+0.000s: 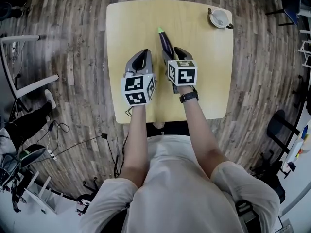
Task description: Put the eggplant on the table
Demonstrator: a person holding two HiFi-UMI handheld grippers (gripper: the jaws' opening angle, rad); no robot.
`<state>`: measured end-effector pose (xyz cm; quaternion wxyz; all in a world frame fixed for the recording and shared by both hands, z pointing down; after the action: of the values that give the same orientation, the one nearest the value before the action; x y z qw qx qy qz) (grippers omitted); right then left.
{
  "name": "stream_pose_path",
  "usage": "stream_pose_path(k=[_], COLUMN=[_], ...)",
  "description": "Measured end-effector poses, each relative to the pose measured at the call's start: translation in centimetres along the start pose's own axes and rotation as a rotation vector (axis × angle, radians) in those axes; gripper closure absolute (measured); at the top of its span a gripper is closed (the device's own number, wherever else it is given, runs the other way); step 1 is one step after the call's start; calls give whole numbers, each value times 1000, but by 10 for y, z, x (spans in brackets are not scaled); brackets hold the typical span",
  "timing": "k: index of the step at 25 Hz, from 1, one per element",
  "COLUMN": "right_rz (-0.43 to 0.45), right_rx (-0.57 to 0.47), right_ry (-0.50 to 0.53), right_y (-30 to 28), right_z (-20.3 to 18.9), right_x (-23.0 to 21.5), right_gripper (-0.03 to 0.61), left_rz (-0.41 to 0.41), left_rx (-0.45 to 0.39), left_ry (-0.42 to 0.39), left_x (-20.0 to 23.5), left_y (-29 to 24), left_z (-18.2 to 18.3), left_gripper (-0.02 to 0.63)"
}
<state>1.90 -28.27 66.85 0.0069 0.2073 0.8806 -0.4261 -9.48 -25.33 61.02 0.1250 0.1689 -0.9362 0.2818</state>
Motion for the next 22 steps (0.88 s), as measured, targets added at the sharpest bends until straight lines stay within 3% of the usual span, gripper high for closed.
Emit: stream_pose_path(k=[12, 22], right_rz=[-6, -14], right_rx=[-130, -252], right_ry=[11, 16], right_y=[53, 104], right_z=[34, 56], right_x=[12, 30], right_gripper=[379, 434], left_rz=[0, -16], left_rx=[-70, -154], left_ry=[-36, -94], left_x=[-9, -24], left_y=[33, 67], left_z=[30, 68], left_gripper=[604, 604])
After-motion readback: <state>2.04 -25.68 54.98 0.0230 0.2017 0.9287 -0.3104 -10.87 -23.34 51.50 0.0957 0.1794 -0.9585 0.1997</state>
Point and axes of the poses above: the fingertips, and each gripper's own axes: y backward along the fingers, x to its left, z out of its top, the point moved 4 cm from there along y, backward along the fingers, and after that the axes turned 5 degrees about -z, right-handed, at the moved point
